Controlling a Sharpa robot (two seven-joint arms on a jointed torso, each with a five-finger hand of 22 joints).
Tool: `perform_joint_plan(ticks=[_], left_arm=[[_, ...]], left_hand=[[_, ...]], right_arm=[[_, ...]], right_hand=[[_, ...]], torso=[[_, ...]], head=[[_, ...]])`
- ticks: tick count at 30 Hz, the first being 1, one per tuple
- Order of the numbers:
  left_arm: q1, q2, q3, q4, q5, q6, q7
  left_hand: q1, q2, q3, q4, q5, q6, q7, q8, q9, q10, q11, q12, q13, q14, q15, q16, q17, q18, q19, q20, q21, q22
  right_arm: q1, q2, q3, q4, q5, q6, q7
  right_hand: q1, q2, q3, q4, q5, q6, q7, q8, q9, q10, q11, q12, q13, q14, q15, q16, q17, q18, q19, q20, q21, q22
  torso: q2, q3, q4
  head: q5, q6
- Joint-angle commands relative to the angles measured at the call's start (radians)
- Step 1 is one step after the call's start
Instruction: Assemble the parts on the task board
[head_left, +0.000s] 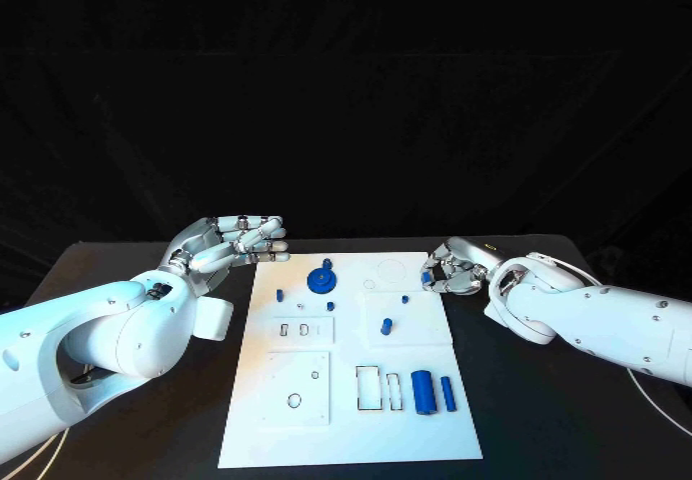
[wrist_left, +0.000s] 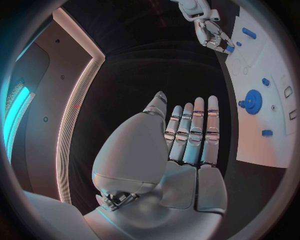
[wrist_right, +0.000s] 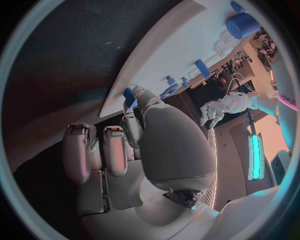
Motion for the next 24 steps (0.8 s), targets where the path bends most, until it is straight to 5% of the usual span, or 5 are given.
perform_joint_plan(ticks=[1, 10, 19, 24], left_arm=[[0.001, 0.001, 0.001, 0.001, -0.004, 0.014, 0.004], [0.001, 0.0, 0.001, -0.002, -0.004, 0.015, 0.005], [0.0, 0.007, -0.001, -0.016, -0.004, 0.017, 0.005], [0.0, 0.015, -0.003, -0.024, -0.004, 0.019, 0.004]], left_hand=[[0.01, -0.003, 0.002, -0.006, -0.003, -0.004, 0.006, -0.006, -0.001, -0.003, 0.001, -0.002, -0.001, 0.0, 0.006, -0.005, 0.001, 0.012, -0.003, 0.0, 0.005, 0.002], [0.011, -0.002, 0.002, -0.006, -0.003, -0.004, 0.006, -0.006, -0.001, -0.003, 0.001, -0.003, -0.001, 0.001, 0.006, -0.005, 0.002, 0.012, -0.003, 0.0, 0.006, 0.002], [0.011, -0.002, 0.002, -0.006, -0.003, -0.004, 0.006, -0.006, -0.001, -0.003, 0.001, -0.003, -0.001, 0.001, 0.006, -0.005, 0.002, 0.012, -0.003, 0.0, 0.006, 0.002], [0.011, -0.002, 0.002, -0.006, -0.003, -0.004, 0.006, -0.006, -0.001, -0.003, 0.001, -0.003, -0.001, 0.001, 0.006, -0.005, 0.002, 0.012, -0.003, 0.0, 0.006, 0.002]], right_arm=[[-0.002, 0.001, -0.001, 0.006, 0.016, -0.022, 0.012], [0.006, -0.004, 0.002, 0.053, 0.046, -0.052, -0.024], [0.043, 0.017, 0.004, 0.172, 0.019, -0.043, -0.074], [0.05, 0.076, 0.004, 0.223, -0.046, -0.023, -0.113]], right_hand=[[0.003, 0.026, 0.012, 0.0, -0.002, 0.024, -0.019, 0.008, 0.02, 0.004, -0.007, 0.008, 0.004, 0.074, -0.009, 0.005, 0.14, -0.011, 0.014, -0.01, 0.006, 0.164], [-0.019, 0.03, 0.015, 0.008, -0.018, 0.01, -0.017, 0.006, 0.025, 0.005, -0.006, 0.006, 0.003, 0.075, -0.011, 0.005, 0.141, -0.011, 0.014, -0.014, 0.005, 0.164], [-0.022, 0.029, 0.018, 0.007, -0.023, 0.004, -0.016, 0.004, 0.026, 0.014, -0.006, 0.02, 0.015, 0.08, -0.01, 0.017, 0.161, -0.016, 0.027, -0.015, 0.022, 0.179], [-0.02, 0.03, 0.02, 0.004, -0.026, 0.004, -0.017, 0.004, 0.028, 0.017, -0.006, 0.025, 0.019, 0.081, -0.01, 0.02, 0.167, -0.018, 0.032, -0.015, 0.029, 0.185]], torso=[[0.0, 0.0, 0.0005], [-0.003, -0.0012, -0.0006], [-0.011, -0.0034, 0.0043], [-0.016, -0.0055, 0.0078]], head=[[0.0, 0.0], [0.003, 0.002], [0.011, -0.006], [0.014, -0.011]])
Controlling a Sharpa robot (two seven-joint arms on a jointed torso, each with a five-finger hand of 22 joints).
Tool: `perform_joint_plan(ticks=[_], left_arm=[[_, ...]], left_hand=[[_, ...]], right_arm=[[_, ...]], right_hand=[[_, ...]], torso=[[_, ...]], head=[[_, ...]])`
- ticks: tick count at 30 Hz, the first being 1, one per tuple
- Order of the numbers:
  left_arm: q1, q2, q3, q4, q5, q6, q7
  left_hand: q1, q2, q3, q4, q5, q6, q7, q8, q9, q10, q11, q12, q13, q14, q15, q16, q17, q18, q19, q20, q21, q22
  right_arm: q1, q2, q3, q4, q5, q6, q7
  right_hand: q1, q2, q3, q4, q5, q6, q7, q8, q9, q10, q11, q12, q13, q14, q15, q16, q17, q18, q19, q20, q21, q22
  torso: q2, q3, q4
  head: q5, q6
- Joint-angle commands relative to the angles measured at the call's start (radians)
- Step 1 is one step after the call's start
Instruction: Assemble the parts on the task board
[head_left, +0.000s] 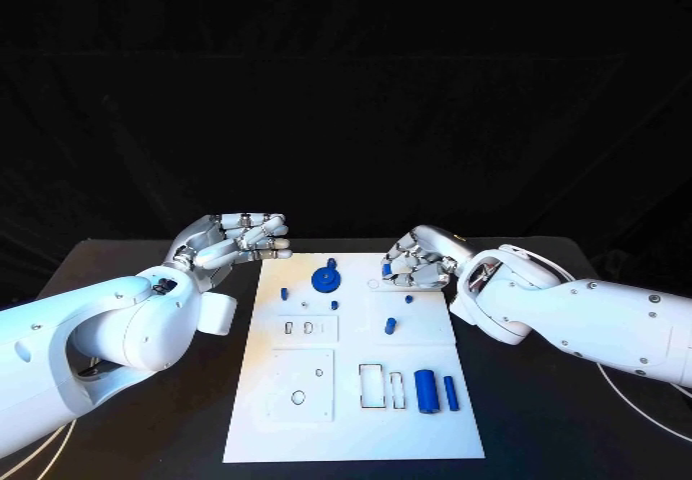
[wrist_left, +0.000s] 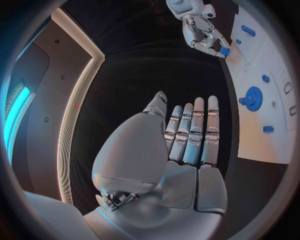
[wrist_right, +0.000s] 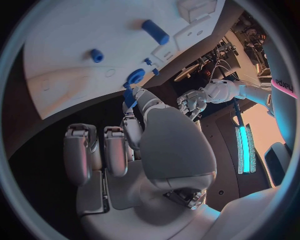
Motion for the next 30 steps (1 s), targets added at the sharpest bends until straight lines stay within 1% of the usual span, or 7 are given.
perform_joint_plan(ticks=[1, 4, 7, 14, 21, 25, 30], left_arm=[[0.0, 0.005, 0.0, -0.002, -0.004, 0.019, 0.005], [0.0, 0.01, -0.001, -0.006, -0.004, 0.02, 0.004], [-0.001, 0.015, -0.002, -0.011, -0.004, 0.02, 0.004], [-0.001, 0.021, -0.003, -0.019, -0.004, 0.021, 0.003], [-0.001, 0.023, -0.003, -0.02, -0.004, 0.022, 0.004], [-0.001, 0.023, -0.003, -0.02, -0.004, 0.022, 0.004], [-0.001, 0.023, -0.003, -0.019, -0.004, 0.022, 0.004]], left_hand=[[0.011, -0.002, 0.0, -0.004, -0.003, -0.004, 0.006, -0.006, -0.001, -0.003, 0.001, -0.003, -0.001, 0.001, 0.006, -0.005, 0.001, 0.012, -0.003, 0.0, 0.006, 0.002], [0.011, -0.002, 0.0, -0.004, -0.003, -0.004, 0.006, -0.006, -0.001, -0.003, 0.001, -0.003, -0.001, 0.001, 0.006, -0.005, 0.001, 0.012, -0.003, 0.0, 0.006, 0.002], [0.011, -0.002, 0.0, -0.004, -0.003, -0.004, 0.006, -0.006, -0.001, -0.003, 0.001, -0.003, -0.001, 0.001, 0.006, -0.005, 0.001, 0.012, -0.003, 0.0, 0.006, 0.002], [0.011, -0.002, 0.0, -0.004, -0.003, -0.003, 0.005, -0.006, -0.001, -0.002, 0.001, -0.003, -0.001, 0.001, 0.006, -0.005, 0.001, 0.012, -0.003, 0.0, 0.006, 0.002], [0.011, -0.001, 0.0, -0.004, -0.003, -0.002, 0.005, -0.006, -0.001, -0.001, 0.001, -0.003, -0.001, 0.001, 0.006, -0.006, 0.002, 0.012, -0.004, 0.0, 0.006, 0.002], [0.011, -0.001, 0.0, -0.004, -0.003, -0.002, 0.005, -0.006, -0.001, -0.001, 0.001, -0.003, -0.001, 0.001, 0.006, -0.006, 0.002, 0.012, -0.004, 0.0, 0.006, 0.002], [0.011, -0.001, 0.0, -0.004, -0.003, -0.002, 0.005, -0.006, -0.001, -0.001, 0.001, -0.003, -0.001, 0.001, 0.006, -0.006, 0.002, 0.012, -0.004, 0.0, 0.006, 0.002]], right_arm=[[0.0, 0.032, 0.0, 0.015, -0.072, 0.021, -0.05], [-0.005, 0.072, -0.001, 0.012, -0.087, 0.032, -0.048], [-0.017, 0.112, -0.002, 0.0, -0.104, 0.037, -0.048], [-0.043, 0.186, -0.006, -0.023, -0.166, 0.04, -0.074], [-0.054, 0.231, -0.012, -0.04, -0.236, 0.073, -0.106], [-0.059, 0.248, -0.015, -0.046, -0.268, 0.088, -0.119], [-0.067, 0.266, -0.017, -0.052, -0.304, 0.105, -0.139]], right_hand=[[-0.002, 0.004, 0.007, -0.001, -0.004, 0.008, -0.013, 0.002, 0.028, 0.006, -0.001, 0.007, 0.0, 0.085, -0.007, 0.004, 0.168, -0.018, 0.033, -0.008, 0.007, 0.186], [-0.006, 0.005, 0.008, 0.0, -0.001, 0.006, -0.012, 0.001, 0.029, 0.006, 0.0, 0.007, -0.001, 0.085, -0.007, 0.004, 0.168, -0.018, 0.033, -0.008, 0.006, 0.186], [-0.008, 0.004, 0.008, 0.0, 0.002, 0.004, -0.011, -0.001, 0.029, 0.006, 0.001, 0.007, 0.0, 0.085, -0.006, 0.004, 0.168, -0.018, 0.033, -0.008, 0.006, 0.186], [-0.009, 0.004, 0.009, 0.0, 0.003, 0.003, -0.011, -0.001, 0.029, 0.008, 0.001, 0.01, 0.002, 0.086, -0.006, 0.005, 0.17, -0.019, 0.034, -0.008, 0.008, 0.188], [-0.013, -0.001, 0.008, 0.0, 0.002, 0.003, -0.01, -0.001, 0.031, 0.008, 0.001, 0.009, 0.002, 0.086, -0.006, 0.006, 0.171, -0.019, 0.035, -0.008, 0.009, 0.188], [-0.015, -0.003, 0.007, -0.001, 0.001, 0.003, -0.01, -0.001, 0.031, 0.008, 0.001, 0.009, 0.002, 0.086, -0.006, 0.006, 0.171, -0.019, 0.035, -0.008, 0.009, 0.189], [-0.015, -0.003, 0.007, -0.001, 0.001, 0.003, -0.01, -0.001, 0.031, 0.008, 0.001, 0.009, 0.002, 0.086, -0.006, 0.006, 0.171, -0.019, 0.035, -0.008, 0.009, 0.189]], torso=[[-0.004, -0.0016, 0.0035], [-0.007, -0.0023, 0.0044], [-0.007, -0.0026, 0.0047], [-0.01, -0.0059, 0.0053], [-0.009, -0.006, 0.0053], [-0.009, -0.0038, 0.0039], [-0.008, -0.0038, 0.0066]], head=[[0.003, -0.004], [0.006, -0.007], [0.006, -0.005], [0.015, -0.01], [0.017, -0.012], [0.019, -0.014], [0.018, -0.018]])
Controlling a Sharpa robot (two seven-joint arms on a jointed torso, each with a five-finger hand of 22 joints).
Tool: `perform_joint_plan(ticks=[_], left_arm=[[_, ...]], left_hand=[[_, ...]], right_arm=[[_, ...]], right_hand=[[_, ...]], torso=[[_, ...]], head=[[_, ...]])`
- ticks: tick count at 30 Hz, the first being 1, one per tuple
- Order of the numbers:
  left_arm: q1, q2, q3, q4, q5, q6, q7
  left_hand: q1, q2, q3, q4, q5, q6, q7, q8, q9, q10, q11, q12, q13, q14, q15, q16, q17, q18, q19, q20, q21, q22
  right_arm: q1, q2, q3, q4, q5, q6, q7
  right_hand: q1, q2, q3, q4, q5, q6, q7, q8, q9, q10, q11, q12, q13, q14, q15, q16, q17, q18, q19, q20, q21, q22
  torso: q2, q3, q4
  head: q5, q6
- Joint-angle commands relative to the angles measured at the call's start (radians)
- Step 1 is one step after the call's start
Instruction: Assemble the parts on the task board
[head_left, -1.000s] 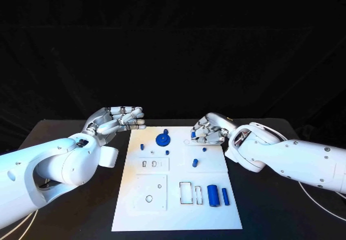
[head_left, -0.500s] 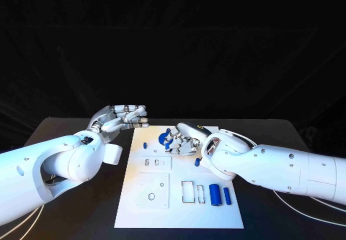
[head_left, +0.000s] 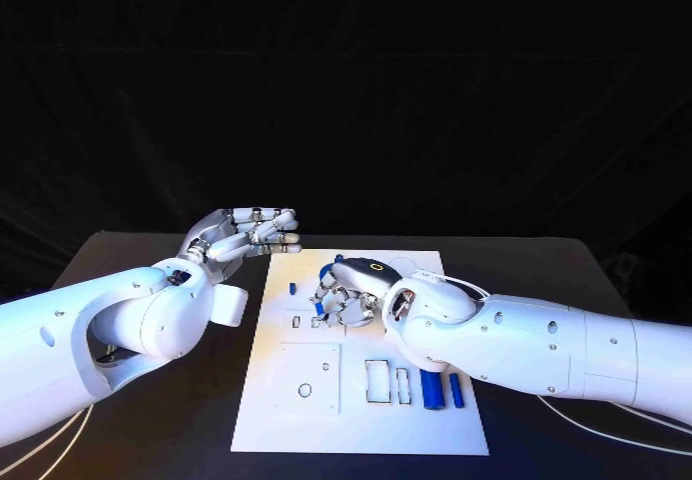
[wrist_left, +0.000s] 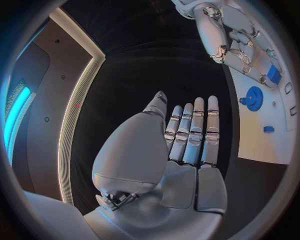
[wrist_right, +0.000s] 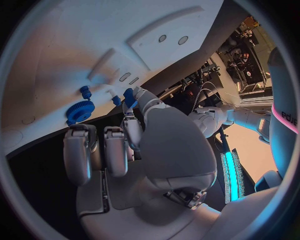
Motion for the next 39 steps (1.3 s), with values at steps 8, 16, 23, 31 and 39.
perform_joint_plan(ticks=[8, 16, 23, 31, 39], left_arm=[[0.0, 0.0, 0.001, 0.003, -0.004, 0.017, 0.004], [0.0, 0.0, 0.001, 0.003, -0.004, 0.018, 0.004], [0.0, -0.002, 0.001, 0.003, -0.004, 0.018, 0.004], [0.0, -0.003, 0.001, 0.003, -0.004, 0.018, 0.004], [0.0, -0.003, 0.001, 0.003, -0.004, 0.018, 0.003]], left_hand=[[0.011, -0.001, 0.0, -0.004, -0.003, -0.002, 0.005, -0.006, -0.001, -0.001, 0.001, -0.003, -0.001, 0.001, 0.006, -0.006, 0.001, 0.011, -0.004, 0.0, 0.006, 0.002], [0.011, -0.001, 0.0, -0.004, -0.003, -0.002, 0.005, -0.006, -0.001, -0.001, 0.001, -0.003, -0.001, 0.001, 0.006, -0.006, 0.001, 0.011, -0.004, 0.0, 0.006, 0.002], [0.011, -0.001, 0.0, -0.004, -0.003, -0.002, 0.005, -0.006, -0.001, -0.001, 0.001, -0.003, -0.001, 0.001, 0.006, -0.006, 0.001, 0.011, -0.004, 0.0, 0.006, 0.002], [0.011, -0.001, 0.0, -0.004, -0.003, -0.002, 0.005, -0.006, -0.001, -0.001, 0.001, -0.003, -0.001, 0.001, 0.006, -0.006, 0.001, 0.011, -0.004, 0.0, 0.006, 0.002], [0.011, -0.001, 0.0, -0.004, -0.003, -0.002, 0.005, -0.006, -0.001, -0.001, 0.001, -0.003, -0.001, 0.001, 0.006, -0.006, 0.001, 0.011, -0.004, 0.0, 0.006, 0.002]], right_arm=[[-0.007, 0.01, -0.004, -0.007, -0.099, 0.066, -0.057], [-0.009, 0.012, -0.007, -0.011, -0.111, 0.082, -0.069], [-0.01, 0.01, -0.008, -0.016, -0.116, 0.095, -0.08], [-0.011, 0.012, -0.01, -0.016, -0.117, 0.102, -0.081], [-0.011, 0.011, -0.011, -0.017, -0.117, 0.106, -0.088]], right_hand=[[-0.013, 0.001, 0.0, -0.001, 0.001, 0.005, -0.006, 0.004, 0.032, 0.007, 0.002, 0.002, -0.002, 0.086, -0.005, 0.006, 0.171, -0.019, 0.035, -0.008, 0.005, 0.189], [-0.015, 0.0, 0.0, -0.001, 0.0, 0.005, -0.006, 0.004, 0.032, 0.007, 0.002, 0.001, -0.002, 0.085, -0.005, 0.005, 0.17, -0.019, 0.035, -0.008, 0.004, 0.189], [-0.023, -0.003, -0.002, 0.002, -0.003, 0.005, -0.006, 0.004, 0.033, 0.007, 0.002, 0.001, -0.002, 0.085, -0.005, 0.005, 0.169, -0.019, 0.035, -0.008, 0.003, 0.189], [-0.031, -0.007, -0.004, 0.004, -0.004, 0.003, -0.005, 0.003, 0.034, 0.004, 0.003, -0.003, -0.004, 0.084, -0.004, 0.003, 0.165, -0.017, 0.03, -0.007, -0.002, 0.184], [-0.035, -0.008, -0.005, 0.005, -0.005, 0.002, -0.005, 0.002, 0.035, 0.002, 0.003, -0.008, -0.008, 0.084, -0.004, 0.002, 0.164, -0.017, 0.029, -0.007, -0.004, 0.183]], torso=[[0.0, 0.0011, -0.0003], [0.0, 0.0012, 0.0004], [-0.001, 0.0007, 0.0001], [0.0, 0.0003, 0.0009], [-0.001, 0.0005, 0.0009]], head=[[0.006, -0.008], [0.009, -0.013], [0.01, -0.015], [0.01, -0.017], [0.01, -0.016]])
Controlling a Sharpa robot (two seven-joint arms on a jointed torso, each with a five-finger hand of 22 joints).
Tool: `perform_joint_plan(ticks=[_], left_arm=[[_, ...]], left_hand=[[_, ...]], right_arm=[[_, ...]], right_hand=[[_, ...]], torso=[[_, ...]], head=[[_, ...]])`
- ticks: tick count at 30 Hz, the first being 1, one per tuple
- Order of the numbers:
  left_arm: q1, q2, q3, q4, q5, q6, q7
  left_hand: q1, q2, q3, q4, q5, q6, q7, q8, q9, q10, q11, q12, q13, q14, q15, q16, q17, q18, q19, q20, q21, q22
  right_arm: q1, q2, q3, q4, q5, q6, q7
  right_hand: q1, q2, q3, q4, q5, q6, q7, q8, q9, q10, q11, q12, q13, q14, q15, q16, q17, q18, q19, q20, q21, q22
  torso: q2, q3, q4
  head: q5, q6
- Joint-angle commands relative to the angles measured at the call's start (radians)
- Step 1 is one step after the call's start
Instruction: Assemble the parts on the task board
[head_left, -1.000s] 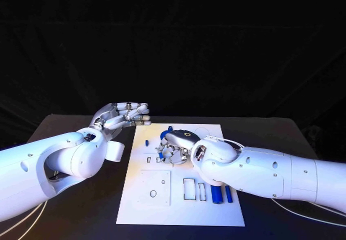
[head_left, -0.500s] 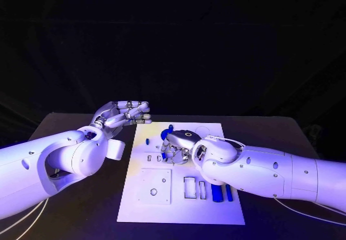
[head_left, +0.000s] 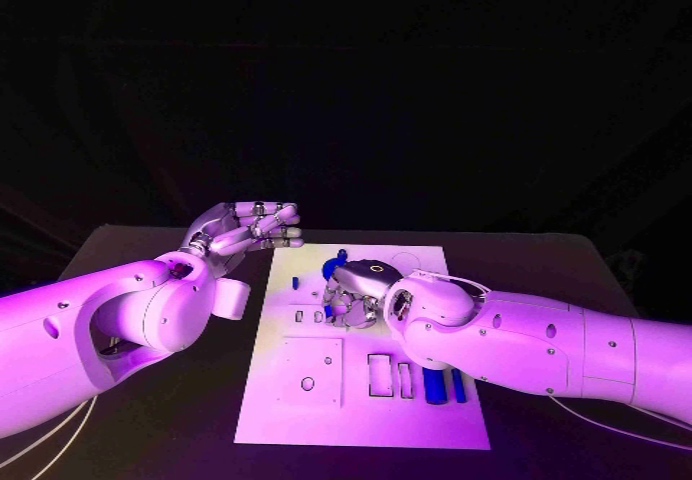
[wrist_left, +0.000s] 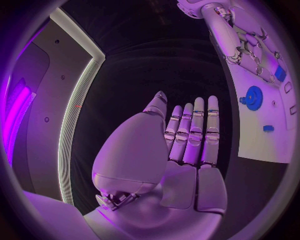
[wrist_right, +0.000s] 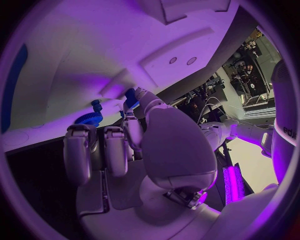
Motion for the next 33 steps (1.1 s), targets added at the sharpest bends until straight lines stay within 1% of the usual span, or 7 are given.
perform_joint_plan(ticks=[1, 4, 16, 24, 28, 33], left_arm=[[0.0, 0.001, 0.001, 0.002, -0.004, 0.017, 0.004], [0.0, 0.001, 0.001, 0.002, -0.004, 0.016, 0.004], [0.0, 0.0, 0.001, 0.002, -0.004, 0.016, 0.004], [0.0, 0.0, 0.001, 0.001, -0.004, 0.016, 0.004], [0.0, 0.0, 0.001, 0.001, -0.004, 0.016, 0.004], [0.0, 0.0, 0.001, 0.0, -0.004, 0.017, 0.002]], left_hand=[[0.011, -0.001, 0.0, -0.004, -0.003, -0.002, 0.005, -0.006, -0.001, -0.001, 0.001, -0.003, -0.001, 0.001, 0.006, -0.006, 0.001, 0.012, -0.004, 0.0, 0.006, 0.002], [0.011, -0.001, 0.0, -0.004, -0.003, -0.002, 0.005, -0.006, -0.001, -0.001, 0.001, -0.003, -0.001, 0.001, 0.006, -0.006, 0.001, 0.012, -0.004, 0.0, 0.006, 0.002], [0.011, -0.001, 0.0, -0.004, -0.003, -0.002, 0.005, -0.006, -0.001, -0.001, 0.001, -0.003, -0.001, 0.001, 0.006, -0.006, 0.001, 0.012, -0.004, 0.0, 0.006, 0.002], [0.011, -0.001, 0.0, -0.004, -0.003, -0.002, 0.005, -0.006, -0.001, -0.001, 0.001, -0.003, -0.001, 0.001, 0.006, -0.006, 0.001, 0.012, -0.004, 0.0, 0.006, 0.002], [0.011, -0.001, 0.0, -0.004, -0.003, -0.002, 0.005, -0.006, -0.001, -0.001, 0.001, -0.003, -0.001, 0.001, 0.006, -0.006, 0.001, 0.012, -0.004, 0.0, 0.006, 0.002], [0.011, -0.001, 0.0, -0.004, -0.003, -0.002, 0.005, -0.006, -0.001, -0.001, 0.001, -0.003, -0.001, 0.001, 0.006, -0.006, 0.001, 0.012, -0.004, 0.0, 0.006, 0.002]], right_arm=[[-0.003, 0.0, -0.003, -0.001, -0.017, 0.033, -0.017], [-0.004, 0.0, -0.004, 0.0, -0.017, 0.032, -0.019], [-0.005, 0.002, -0.004, 0.006, -0.02, 0.035, -0.025], [-0.005, 0.003, -0.004, 0.005, -0.021, 0.033, -0.027], [-0.005, 0.004, -0.004, 0.005, -0.021, 0.028, -0.025], [-0.005, 0.004, -0.004, 0.004, -0.021, 0.024, -0.021]], right_hand=[[-0.01, 0.0, -0.003, 0.003, -0.005, 0.002, -0.002, 0.006, 0.013, 0.001, 0.004, -0.005, -0.001, 0.084, -0.004, 0.002, 0.163, -0.016, 0.029, -0.007, -0.004, 0.182], [-0.013, -0.001, -0.003, 0.004, -0.006, 0.001, -0.002, 0.005, 0.013, 0.0, 0.004, -0.007, -0.002, 0.084, -0.003, 0.002, 0.162, -0.016, 0.028, -0.006, -0.005, 0.182], [-0.038, -0.018, -0.016, 0.013, -0.011, -0.011, 0.004, -0.002, 0.015, -0.005, 0.009, -0.014, -0.006, 0.083, 0.0, 0.001, 0.161, -0.016, 0.027, -0.004, -0.007, 0.181], [-0.042, -0.021, -0.018, 0.015, -0.01, -0.015, 0.005, -0.004, 0.015, -0.007, 0.01, -0.018, -0.009, 0.083, 0.001, 0.001, 0.161, -0.016, 0.026, -0.003, -0.008, 0.181], [-0.049, -0.026, -0.021, 0.018, -0.009, -0.027, 0.01, -0.011, 0.013, -0.013, 0.013, -0.027, -0.015, 0.082, 0.004, 0.0, 0.16, -0.015, 0.024, -0.001, -0.011, 0.179], [-0.07, -0.046, -0.035, 0.026, -0.005, -0.06, 0.023, -0.032, 0.007, -0.037, 0.024, -0.065, -0.044, 0.081, 0.013, -0.004, 0.153, -0.012, 0.017, 0.005, -0.022, 0.172]], torso=[[0.0, -0.0003, 0.0001], [0.0, 0.0002, -0.0001], [0.0, -0.0005, 0.0001], [0.0, -0.0004, 0.0005], [0.0, -0.0004, 0.0003], [0.0, -0.0003, -0.0003]], head=[[0.0, 0.001], [-0.001, 0.001], [-0.002, -0.001], [-0.001, -0.001], [-0.002, -0.001], [-0.001, 0.0]])
